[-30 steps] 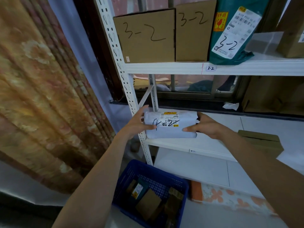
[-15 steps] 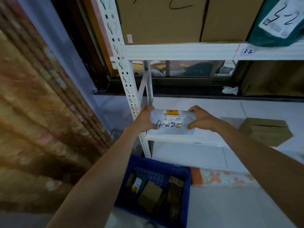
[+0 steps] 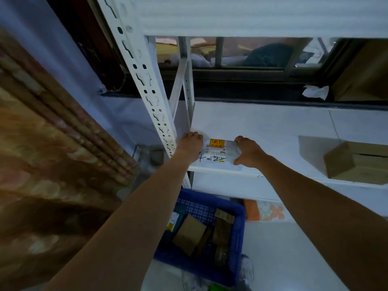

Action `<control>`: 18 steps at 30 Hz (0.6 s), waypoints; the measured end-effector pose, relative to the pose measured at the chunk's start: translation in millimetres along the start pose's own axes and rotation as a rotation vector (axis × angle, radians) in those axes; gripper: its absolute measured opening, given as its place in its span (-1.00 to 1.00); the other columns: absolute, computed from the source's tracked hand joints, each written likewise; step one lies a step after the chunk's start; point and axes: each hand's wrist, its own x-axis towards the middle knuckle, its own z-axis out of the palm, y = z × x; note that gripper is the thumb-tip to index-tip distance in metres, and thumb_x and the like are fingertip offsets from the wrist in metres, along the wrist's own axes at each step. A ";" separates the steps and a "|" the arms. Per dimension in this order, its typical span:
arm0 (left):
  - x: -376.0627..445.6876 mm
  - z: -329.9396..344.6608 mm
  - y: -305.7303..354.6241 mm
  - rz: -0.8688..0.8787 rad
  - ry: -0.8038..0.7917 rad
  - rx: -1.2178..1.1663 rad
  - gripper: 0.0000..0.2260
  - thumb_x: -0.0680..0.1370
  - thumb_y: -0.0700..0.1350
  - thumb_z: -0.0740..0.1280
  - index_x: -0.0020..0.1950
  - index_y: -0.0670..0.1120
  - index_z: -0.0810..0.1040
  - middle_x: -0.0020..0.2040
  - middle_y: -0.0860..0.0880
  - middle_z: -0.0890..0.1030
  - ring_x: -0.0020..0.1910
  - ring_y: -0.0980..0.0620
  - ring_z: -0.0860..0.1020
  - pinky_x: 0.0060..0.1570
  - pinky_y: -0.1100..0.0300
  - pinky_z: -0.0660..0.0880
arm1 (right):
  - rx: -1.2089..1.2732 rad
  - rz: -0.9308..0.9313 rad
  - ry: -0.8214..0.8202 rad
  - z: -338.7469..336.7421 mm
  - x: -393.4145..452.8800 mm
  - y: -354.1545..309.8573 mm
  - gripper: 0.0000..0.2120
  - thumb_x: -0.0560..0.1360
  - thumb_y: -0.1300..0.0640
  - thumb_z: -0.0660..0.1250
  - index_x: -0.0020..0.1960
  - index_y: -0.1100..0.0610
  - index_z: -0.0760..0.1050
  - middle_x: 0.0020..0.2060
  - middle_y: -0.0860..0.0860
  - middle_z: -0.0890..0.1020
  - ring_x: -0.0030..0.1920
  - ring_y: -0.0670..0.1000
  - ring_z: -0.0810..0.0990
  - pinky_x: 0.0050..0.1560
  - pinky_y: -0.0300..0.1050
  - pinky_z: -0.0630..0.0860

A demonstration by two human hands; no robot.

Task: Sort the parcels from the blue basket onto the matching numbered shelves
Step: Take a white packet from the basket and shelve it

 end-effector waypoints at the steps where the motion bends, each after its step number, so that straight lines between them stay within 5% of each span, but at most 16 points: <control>1: 5.4 7.3 -1.9 -0.008 -0.011 0.009 -0.50 0.50 -0.17 0.44 0.38 -0.22 0.36 0.31 -0.16 0.46 0.34 -0.14 0.43 0.39 0.03 0.29 | -0.004 -0.003 -0.007 6.7 8.7 1.3 -0.27 0.23 0.15 0.64 0.29 0.18 0.37 0.18 0.14 0.54 0.17 0.19 0.54 0.10 0.01 0.53; 8: 25.8 56.8 -7.3 -0.046 0.028 0.094 -0.62 0.52 -0.25 0.39 0.31 -0.26 0.42 0.22 -0.18 0.55 0.27 -0.18 0.50 0.36 0.02 0.41 | -0.099 0.003 -0.032 45.7 47.9 8.5 -0.32 0.30 0.16 0.57 0.32 0.16 0.31 0.20 0.15 0.48 0.15 0.22 0.55 0.07 0.11 0.58; 12: 31.4 70.1 -1.9 -0.083 0.019 0.082 -0.65 0.54 -0.24 0.36 0.30 -0.25 0.43 0.22 -0.16 0.55 0.27 -0.17 0.49 0.39 0.04 0.31 | -0.145 0.022 -0.065 56.3 60.2 10.7 -0.29 0.33 0.18 0.55 0.37 0.16 0.28 0.23 0.15 0.46 0.18 0.24 0.54 0.09 0.13 0.58; 18: 39.4 82.3 2.7 -0.168 0.018 -0.021 -0.50 0.48 -0.28 0.43 0.37 -0.27 0.34 0.30 -0.20 0.48 0.33 -0.19 0.42 0.39 0.04 0.33 | -0.250 0.035 -0.065 58.1 71.0 4.3 -0.25 0.33 0.17 0.56 0.39 0.17 0.24 0.23 0.13 0.44 0.20 0.20 0.52 0.02 0.07 0.56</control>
